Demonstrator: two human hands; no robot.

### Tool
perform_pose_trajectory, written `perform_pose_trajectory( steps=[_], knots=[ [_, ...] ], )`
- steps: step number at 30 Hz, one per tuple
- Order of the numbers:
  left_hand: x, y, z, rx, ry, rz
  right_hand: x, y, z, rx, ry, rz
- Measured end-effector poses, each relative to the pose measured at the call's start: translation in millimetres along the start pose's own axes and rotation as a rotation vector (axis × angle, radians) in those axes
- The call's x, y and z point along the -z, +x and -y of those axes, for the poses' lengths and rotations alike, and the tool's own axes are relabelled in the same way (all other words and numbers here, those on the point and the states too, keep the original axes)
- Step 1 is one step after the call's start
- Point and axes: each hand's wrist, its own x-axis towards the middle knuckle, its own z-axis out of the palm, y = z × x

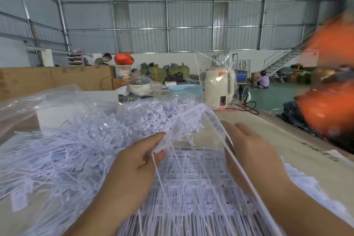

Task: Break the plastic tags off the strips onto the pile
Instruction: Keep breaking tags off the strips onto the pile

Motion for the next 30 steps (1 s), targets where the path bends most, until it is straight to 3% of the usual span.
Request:
perform_pose_trajectory(
  steps=[5,11,13,16,20,22,30],
  knots=[
    [8.1,-0.8,12.7,0.089,0.342,0.062,23.2,-0.1,16.1,-0.106,-0.222,0.157],
    [9.5,0.1,20.5,0.059,0.631,0.208,36.9,-6.3,4.6,-0.128,-0.223,0.461],
    [7.1,-1.0,20.3,0.052,0.661,0.217,46.0,-6.5,0.3,-0.087,-0.053,0.5],
    [2.2,-3.2,18.0,-0.01,0.573,0.2,52.8,-6.4,9.2,0.013,0.361,0.353],
    [-10.2,-9.4,10.1,-0.227,0.59,0.256,23.6,-13.1,29.6,0.279,0.203,0.27],
    [-12.0,-8.8,10.8,-0.274,0.604,0.241,12.5,-10.9,31.7,0.305,0.133,0.245],
    [7.1,-0.8,14.1,0.089,0.298,0.052,25.3,2.2,19.9,0.251,0.002,0.168]
  ],
)
